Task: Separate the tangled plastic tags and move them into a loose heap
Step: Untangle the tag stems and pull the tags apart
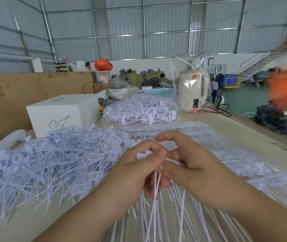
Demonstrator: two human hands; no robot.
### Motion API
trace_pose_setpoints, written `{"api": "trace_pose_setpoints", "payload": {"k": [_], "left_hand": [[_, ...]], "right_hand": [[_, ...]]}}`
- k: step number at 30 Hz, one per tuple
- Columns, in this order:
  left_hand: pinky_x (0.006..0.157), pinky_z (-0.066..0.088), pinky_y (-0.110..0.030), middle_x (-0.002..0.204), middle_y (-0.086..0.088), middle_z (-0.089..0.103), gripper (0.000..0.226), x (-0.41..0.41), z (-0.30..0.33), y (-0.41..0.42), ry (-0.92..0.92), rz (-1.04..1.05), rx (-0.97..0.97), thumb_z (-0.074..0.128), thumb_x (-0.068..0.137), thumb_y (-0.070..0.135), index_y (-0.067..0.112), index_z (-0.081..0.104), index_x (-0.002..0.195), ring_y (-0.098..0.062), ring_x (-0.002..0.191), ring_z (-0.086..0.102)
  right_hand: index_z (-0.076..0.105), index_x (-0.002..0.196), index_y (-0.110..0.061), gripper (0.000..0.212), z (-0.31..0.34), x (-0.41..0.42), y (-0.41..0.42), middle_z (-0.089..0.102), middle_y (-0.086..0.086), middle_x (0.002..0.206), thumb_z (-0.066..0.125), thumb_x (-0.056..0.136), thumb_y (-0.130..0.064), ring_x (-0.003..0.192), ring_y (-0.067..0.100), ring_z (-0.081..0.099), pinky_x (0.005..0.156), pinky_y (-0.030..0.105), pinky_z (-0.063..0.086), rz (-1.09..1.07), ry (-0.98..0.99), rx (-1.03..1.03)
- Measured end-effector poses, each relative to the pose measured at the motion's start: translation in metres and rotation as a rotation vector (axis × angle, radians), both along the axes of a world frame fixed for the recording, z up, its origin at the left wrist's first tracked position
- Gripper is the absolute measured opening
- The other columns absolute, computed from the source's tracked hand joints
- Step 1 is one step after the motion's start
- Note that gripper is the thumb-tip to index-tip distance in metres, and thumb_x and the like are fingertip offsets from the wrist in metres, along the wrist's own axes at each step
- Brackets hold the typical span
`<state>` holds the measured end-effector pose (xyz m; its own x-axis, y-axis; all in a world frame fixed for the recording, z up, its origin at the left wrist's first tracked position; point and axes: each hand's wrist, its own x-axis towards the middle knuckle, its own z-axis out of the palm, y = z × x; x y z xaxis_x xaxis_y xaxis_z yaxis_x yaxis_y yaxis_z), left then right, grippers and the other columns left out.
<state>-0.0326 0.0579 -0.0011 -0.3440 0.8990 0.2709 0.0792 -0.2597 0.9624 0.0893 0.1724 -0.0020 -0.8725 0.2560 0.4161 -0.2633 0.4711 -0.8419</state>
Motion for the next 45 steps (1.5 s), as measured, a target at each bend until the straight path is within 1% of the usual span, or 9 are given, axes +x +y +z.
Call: {"api": "trace_pose_setpoints", "payload": {"k": [7, 11, 16, 22, 25, 29, 35, 39, 45], "left_hand": [[0.04, 0.036, -0.019, 0.057, -0.012, 0.06, 0.021, -0.005, 0.005, -0.003, -0.106, 0.002, -0.016, 0.064, 0.072, 0.039, 0.021, 0.072, 0.079, -0.017, 0.04, 0.048], [0.042, 0.039, -0.02, 0.059, -0.011, 0.062, 0.024, 0.003, 0.005, 0.0, -0.15, 0.077, 0.072, 0.061, 0.074, 0.035, 0.019, 0.077, 0.081, -0.017, 0.041, 0.049], [0.046, 0.05, -0.021, 0.07, -0.011, 0.068, 0.037, -0.01, 0.01, -0.002, -0.479, 0.175, 0.169, 0.049, 0.096, 0.015, 0.016, 0.079, 0.073, -0.012, 0.048, 0.057], [0.046, 0.047, -0.022, 0.069, -0.014, 0.066, 0.019, -0.003, 0.008, -0.001, -0.211, 0.051, 0.046, 0.06, 0.083, 0.029, 0.02, 0.077, 0.081, -0.017, 0.047, 0.056], [0.049, 0.042, -0.023, 0.075, -0.016, 0.064, 0.012, 0.002, -0.001, 0.003, -0.044, 0.019, -0.012, 0.065, 0.078, 0.03, 0.019, 0.071, 0.076, -0.018, 0.048, 0.051], [0.05, 0.043, -0.024, 0.071, -0.006, 0.064, 0.009, -0.007, -0.002, 0.002, -0.017, -0.06, -0.055, 0.067, 0.078, 0.028, 0.022, 0.07, 0.072, -0.015, 0.053, 0.052], [0.045, 0.041, -0.021, 0.058, -0.006, 0.056, 0.008, -0.019, 0.0, 0.002, -0.063, 0.017, -0.041, 0.07, 0.08, 0.024, 0.021, 0.074, 0.074, -0.015, 0.04, 0.048], [0.044, 0.035, -0.019, 0.046, -0.001, 0.048, 0.01, -0.013, 0.003, 0.003, -0.097, 0.032, 0.028, 0.067, 0.081, 0.024, 0.021, 0.074, 0.073, -0.013, 0.035, 0.042], [0.036, 0.036, -0.019, 0.051, -0.003, 0.05, 0.014, -0.009, 0.006, 0.004, -0.49, 0.04, 0.168, 0.059, 0.074, 0.015, 0.008, 0.069, 0.08, -0.012, 0.035, 0.042]], "right_hand": [[0.067, 0.069, -0.03, 0.027, 0.015, 0.012, 0.017, 0.045, 0.005, 0.054, 0.057, 0.088, -0.046, 0.051, 0.022, 0.038, 0.053, 0.032, 0.031, -0.015, -0.171, 0.158], [0.066, 0.069, -0.032, 0.027, 0.008, 0.002, 0.007, 0.044, 0.009, 0.058, 0.052, 0.09, -0.043, 0.055, 0.033, 0.041, 0.055, 0.041, 0.033, -0.119, -0.019, 0.181], [0.053, 0.069, -0.016, 0.046, 0.009, 0.003, 0.016, 0.036, -0.01, 0.053, 0.053, 0.09, -0.057, 0.048, 0.009, 0.034, 0.05, 0.024, 0.032, -0.502, 0.297, -0.019], [0.056, 0.099, -0.035, 0.015, 0.003, 0.005, 0.013, 0.061, -0.011, 0.063, 0.057, 0.09, -0.047, 0.048, 0.02, 0.046, 0.047, 0.033, 0.044, -0.12, 0.086, 0.113], [0.051, 0.117, -0.036, 0.022, -0.005, -0.004, -0.001, 0.071, -0.006, 0.085, 0.054, 0.095, -0.041, 0.071, 0.024, 0.067, 0.072, 0.055, 0.053, -0.017, -0.012, 0.254], [0.047, 0.124, -0.036, 0.032, -0.002, -0.002, -0.002, 0.072, -0.008, 0.083, 0.054, 0.094, -0.043, 0.077, 0.031, 0.068, 0.074, 0.058, 0.051, -0.042, -0.093, 0.313], [0.055, 0.068, -0.031, 0.029, 0.01, 0.006, 0.008, 0.044, -0.013, 0.049, 0.058, 0.091, -0.047, 0.043, 0.005, 0.037, 0.048, 0.025, 0.031, -0.19, -0.235, 0.393], [0.061, 0.069, -0.027, 0.027, 0.008, 0.003, -0.001, 0.044, -0.012, 0.047, 0.059, 0.094, -0.035, 0.042, 0.006, 0.036, 0.046, 0.025, 0.03, -0.216, -0.146, 0.281], [0.05, 0.07, -0.009, 0.05, 0.017, 0.008, 0.006, 0.032, -0.003, 0.051, 0.052, 0.081, -0.057, 0.042, 0.007, 0.029, 0.038, 0.015, 0.026, -0.572, 0.279, 0.09]]}}
